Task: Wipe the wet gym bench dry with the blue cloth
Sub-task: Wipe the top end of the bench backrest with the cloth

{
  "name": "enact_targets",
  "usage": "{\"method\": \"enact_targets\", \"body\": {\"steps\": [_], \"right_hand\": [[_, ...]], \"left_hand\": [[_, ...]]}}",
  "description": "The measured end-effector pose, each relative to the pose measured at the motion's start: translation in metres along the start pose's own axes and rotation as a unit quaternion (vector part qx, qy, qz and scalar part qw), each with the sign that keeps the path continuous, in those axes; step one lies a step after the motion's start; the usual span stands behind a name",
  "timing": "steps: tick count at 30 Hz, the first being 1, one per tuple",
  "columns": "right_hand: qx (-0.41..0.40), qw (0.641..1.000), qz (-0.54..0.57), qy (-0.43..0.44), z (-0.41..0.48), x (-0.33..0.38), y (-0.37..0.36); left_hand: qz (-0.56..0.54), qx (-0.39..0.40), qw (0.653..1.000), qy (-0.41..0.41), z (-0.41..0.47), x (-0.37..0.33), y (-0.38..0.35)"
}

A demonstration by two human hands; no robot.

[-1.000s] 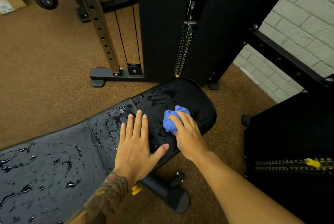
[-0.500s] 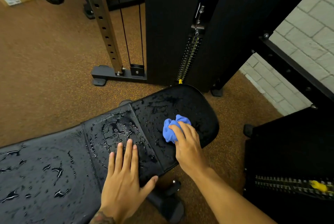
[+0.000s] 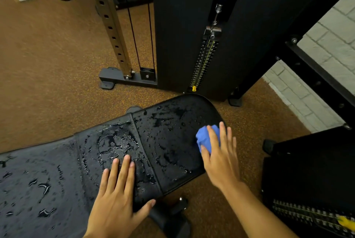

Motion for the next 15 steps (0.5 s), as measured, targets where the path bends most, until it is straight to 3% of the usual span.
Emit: {"method": "enact_targets", "body": {"steps": [3, 5, 11, 15], "right_hand": [[0.008, 0.999, -0.003, -0.048, 0.039, 0.008, -0.004], [0.014, 0.999, -0.014, -0.032, 0.06, 0.031, -0.011], [0.05, 0.988, 0.03, 0.141, 0.046, 0.089, -0.023], [0.089, 0.969, 0.057, 0.223, -0.017, 0.068, -0.014]], "left_hand": [[0.0, 0.001, 1.0, -0.002, 0.001, 0.001, 0.002], [0.001, 0.004, 1.0, -0.002, 0.0, 0.002, 0.003], [-0.001, 0.009, 1.0, 0.002, 0.0, 0.001, 0.004], [-0.014, 0.01, 1.0, 0.006, 0.001, 0.0, 0.004]]}}
Point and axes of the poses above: each hand's wrist, its own z-axis towards the middle knuckle, its own y-axis out of the back of the hand, x = y × z, the point moved 3 cm from there along z, towards the middle knuckle, and after that the axes turned 7 degrees about -x, right-handed, at the moved point
